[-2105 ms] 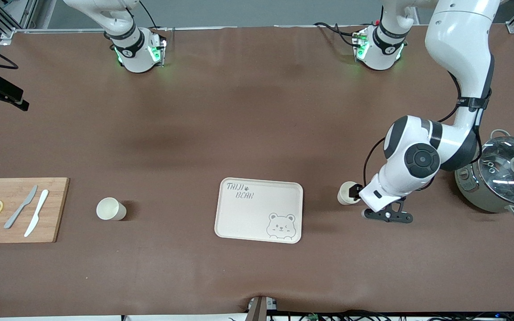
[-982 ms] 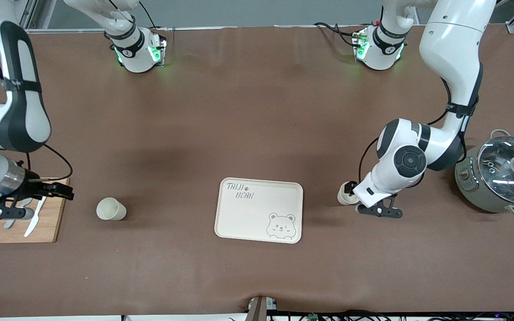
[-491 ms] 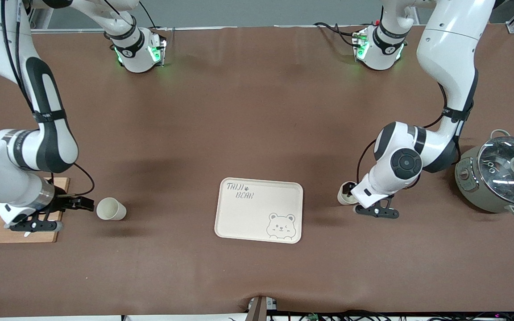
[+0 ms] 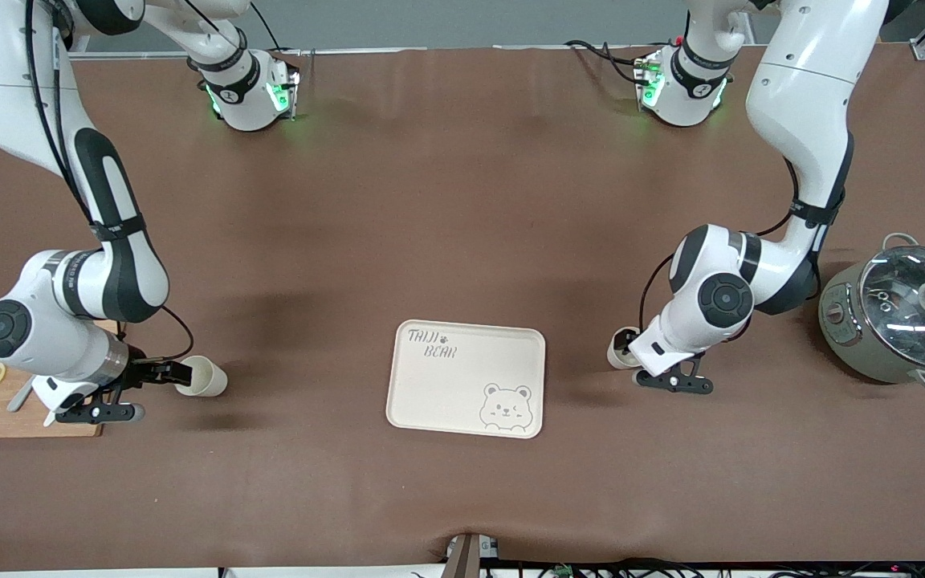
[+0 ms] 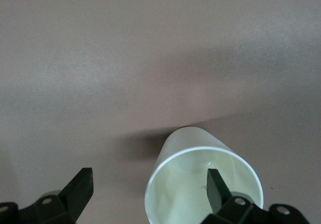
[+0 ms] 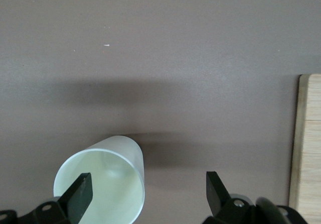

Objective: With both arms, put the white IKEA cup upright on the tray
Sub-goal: 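Close the left gripper on the cup while the right gripper reaches the other cup, then close the right gripper on the white cup by the cutting board, then lift both cups and carry them over the bear tray with both grippers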

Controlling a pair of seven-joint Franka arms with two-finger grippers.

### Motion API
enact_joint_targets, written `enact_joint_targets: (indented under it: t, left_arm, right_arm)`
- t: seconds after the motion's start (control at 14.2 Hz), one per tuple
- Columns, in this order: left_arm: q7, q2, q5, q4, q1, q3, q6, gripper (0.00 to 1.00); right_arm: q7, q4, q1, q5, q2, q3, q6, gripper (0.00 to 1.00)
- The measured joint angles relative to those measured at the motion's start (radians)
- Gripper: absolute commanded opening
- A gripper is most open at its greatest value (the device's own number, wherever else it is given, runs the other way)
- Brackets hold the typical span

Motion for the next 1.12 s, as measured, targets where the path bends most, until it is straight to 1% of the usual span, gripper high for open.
enact_joint_targets:
  t: [0.21, 0.28, 0.35, 0.7, 0.77, 0.84, 1.05, 1.12]
  left_arm:
    - [0.000, 0.006, 0.000, 0.000, 0.000, 0.000, 0.004, 1.00]
    - [0.000, 0.006, 0.000, 0.000, 0.000, 0.000, 0.004, 0.47]
    - [-0.002, 0.006, 0.000, 0.000, 0.000, 0.000, 0.004, 0.00]
    - [-0.029, 0.006, 0.000, -0.001, -0.001, 0.000, 0.004, 0.00]
    - [-0.029, 0.006, 0.000, -0.001, -0.001, 0.000, 0.004, 0.00]
    - [-0.030, 0.006, 0.000, -0.001, -0.001, 0.000, 0.004, 0.00]
    - [-0.030, 0.004, -0.001, 0.001, 0.000, -0.004, 0.004, 0.00]
    - [-0.030, 0.001, -0.001, 0.002, -0.002, -0.004, 0.004, 0.00]
  right_arm:
    - [-0.001, -0.009, 0.000, 0.000, 0.015, -0.001, 0.019, 1.00]
    - [-0.001, -0.018, 0.000, 0.000, 0.017, -0.001, 0.029, 1.00]
    - [-0.001, -0.025, 0.000, 0.000, 0.021, -0.001, 0.038, 1.00]
    - [-0.005, -0.032, 0.004, 0.000, 0.041, -0.001, 0.058, 0.99]
    - [-0.006, -0.032, 0.005, 0.000, 0.041, -0.001, 0.059, 0.73]
    - [-0.006, -0.032, 0.005, 0.000, 0.041, -0.001, 0.059, 0.54]
    - [-0.007, -0.032, 0.012, 0.000, 0.041, 0.000, 0.059, 0.19]
    - [-0.007, -0.032, 0.014, 0.000, 0.041, 0.000, 0.059, 0.08]
